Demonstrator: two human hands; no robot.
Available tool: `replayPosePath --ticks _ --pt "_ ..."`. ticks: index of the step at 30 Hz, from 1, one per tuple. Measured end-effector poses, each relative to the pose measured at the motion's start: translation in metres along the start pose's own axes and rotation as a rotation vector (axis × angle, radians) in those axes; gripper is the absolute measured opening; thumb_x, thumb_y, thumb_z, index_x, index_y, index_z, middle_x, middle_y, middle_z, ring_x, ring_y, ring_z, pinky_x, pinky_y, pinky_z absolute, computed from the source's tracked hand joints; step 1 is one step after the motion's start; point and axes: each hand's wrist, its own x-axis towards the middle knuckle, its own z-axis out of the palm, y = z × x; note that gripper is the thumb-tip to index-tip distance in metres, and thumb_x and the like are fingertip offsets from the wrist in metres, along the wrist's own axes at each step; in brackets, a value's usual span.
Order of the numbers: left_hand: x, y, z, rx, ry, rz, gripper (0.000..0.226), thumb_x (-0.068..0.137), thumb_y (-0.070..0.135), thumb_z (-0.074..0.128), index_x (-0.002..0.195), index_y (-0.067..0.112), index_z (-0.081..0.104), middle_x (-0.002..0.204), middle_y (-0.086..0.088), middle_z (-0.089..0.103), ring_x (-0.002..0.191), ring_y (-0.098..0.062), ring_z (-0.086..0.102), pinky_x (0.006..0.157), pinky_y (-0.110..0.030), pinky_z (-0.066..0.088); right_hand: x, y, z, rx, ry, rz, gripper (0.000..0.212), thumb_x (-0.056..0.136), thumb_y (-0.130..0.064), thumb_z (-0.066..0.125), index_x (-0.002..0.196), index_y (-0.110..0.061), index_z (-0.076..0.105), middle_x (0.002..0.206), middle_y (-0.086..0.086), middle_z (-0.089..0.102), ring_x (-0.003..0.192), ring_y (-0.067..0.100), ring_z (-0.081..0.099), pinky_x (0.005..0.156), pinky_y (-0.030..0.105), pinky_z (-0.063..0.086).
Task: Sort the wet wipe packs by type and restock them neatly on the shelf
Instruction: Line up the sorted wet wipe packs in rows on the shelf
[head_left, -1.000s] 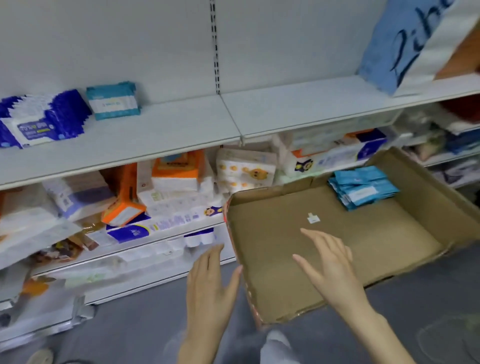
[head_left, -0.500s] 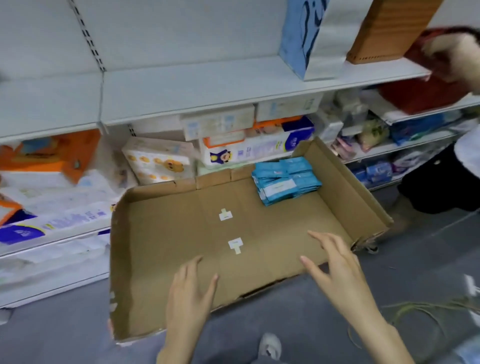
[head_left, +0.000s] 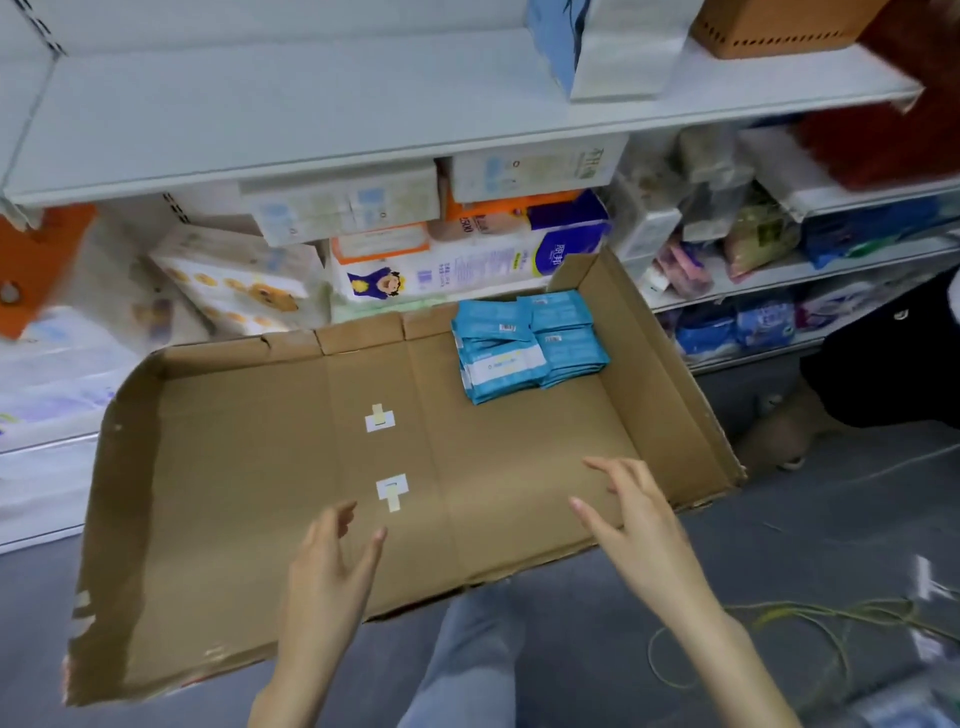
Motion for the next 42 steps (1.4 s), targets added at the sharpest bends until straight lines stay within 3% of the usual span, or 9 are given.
replayPosePath --ticks 5,11,15,18,21,26,35,39,42 --pt "0.060 0.026 0.043 -0.100 -0.027 -0.090 0.034 0.087 0.035 0.065 0.117 0.020 0.057 0.109 0.007 0.060 0.103 -0.013 0.058 0.083 -0.029 0.043 0.057 0.026 0.012 0.059 -0.144 0.125 0.045 0.090 -0.045 0.057 0.132 -0.032 0.044 0.124 -0.013 0.043 0.108 0.008 0.050 0.087 0.030 0.048" --pt "0.177 0.066 0.089 -0.094 -0.070 -0.069 0.038 0.089 0.033 0.064 0.121 0.015 0.057 0.115 -0.001 0.064 0.105 -0.015 0.060 0.091 -0.034 0.048 0.156 0.039 0.056 0.450 -0.176 0.479 0.034 0.085 -0.019 0.070 0.115 -0.013 0.055 0.108 0.010 0.061 0.093 0.018 0.058 0.069 0.007 0.042" --pt "0.253 0.093 0.117 -0.004 -0.116 -0.023 0.041 0.091 0.038 0.059 0.127 0.019 0.054 0.122 -0.001 0.063 0.110 -0.022 0.059 0.087 -0.030 0.044 0.217 0.039 0.090 0.948 -0.183 0.839 0.034 0.084 -0.019 0.071 0.114 -0.009 0.057 0.110 0.014 0.064 0.089 0.019 0.063 0.075 0.030 0.055" --pt "0.298 0.109 0.141 0.042 -0.177 0.089 0.045 0.090 0.036 0.061 0.130 0.016 0.052 0.127 -0.003 0.059 0.113 -0.021 0.056 0.086 -0.026 0.041 0.255 0.041 0.109 1.121 -0.113 0.998 0.034 0.080 -0.021 0.075 0.107 -0.011 0.057 0.109 0.009 0.064 0.093 0.020 0.063 0.072 0.034 0.056" --pt "0.336 0.120 0.170 0.125 -0.279 0.219 0.053 0.089 0.035 0.064 0.134 0.011 0.049 0.135 -0.008 0.053 0.123 -0.023 0.048 0.103 -0.030 0.036 0.280 0.040 0.126 1.116 -0.066 1.058 0.043 0.079 -0.030 0.076 0.111 -0.011 0.055 0.110 0.005 0.065 0.094 0.016 0.063 0.069 0.031 0.056" --pt "0.376 0.132 0.204 0.345 -0.467 0.411 0.069 0.085 0.033 0.069 0.142 0.009 0.039 0.142 -0.011 0.043 0.130 -0.028 0.039 0.108 -0.028 0.025 0.295 0.031 0.140 1.191 -0.006 1.136 0.039 0.078 -0.032 0.077 0.109 -0.020 0.058 0.104 0.000 0.068 0.090 0.015 0.065 0.077 0.033 0.057" --pt "0.383 0.147 0.207 0.671 -0.359 0.464 0.067 0.072 0.055 0.071 0.127 0.021 0.049 0.118 -0.003 0.049 0.113 -0.025 0.042 0.091 -0.035 0.028 0.298 0.029 0.135 1.184 0.075 1.125 0.036 0.080 -0.020 0.076 0.112 -0.015 0.061 0.099 0.000 0.070 0.078 0.013 0.066 0.057 0.022 0.057" --pt "0.369 0.149 0.202 0.608 -0.332 0.394 0.048 0.076 0.050 0.071 0.109 0.018 0.056 0.104 -0.005 0.057 0.100 -0.026 0.054 0.076 -0.033 0.034 0.296 0.028 0.132 1.204 0.073 1.212 0.033 0.078 -0.017 0.079 0.102 -0.007 0.060 0.085 0.003 0.066 0.062 0.009 0.058 0.050 0.017 0.054" --pt "0.347 0.142 0.188 0.410 -0.377 0.224 0.019 0.083 0.037 0.066 0.074 0.024 0.054 0.077 -0.002 0.054 0.085 -0.030 0.061 0.063 -0.036 0.039 0.293 0.028 0.128 1.180 0.065 1.212 0.023 0.077 -0.013 0.079 0.083 -0.009 0.058 0.071 0.001 0.060 0.057 0.008 0.054 0.047 0.014 0.051"
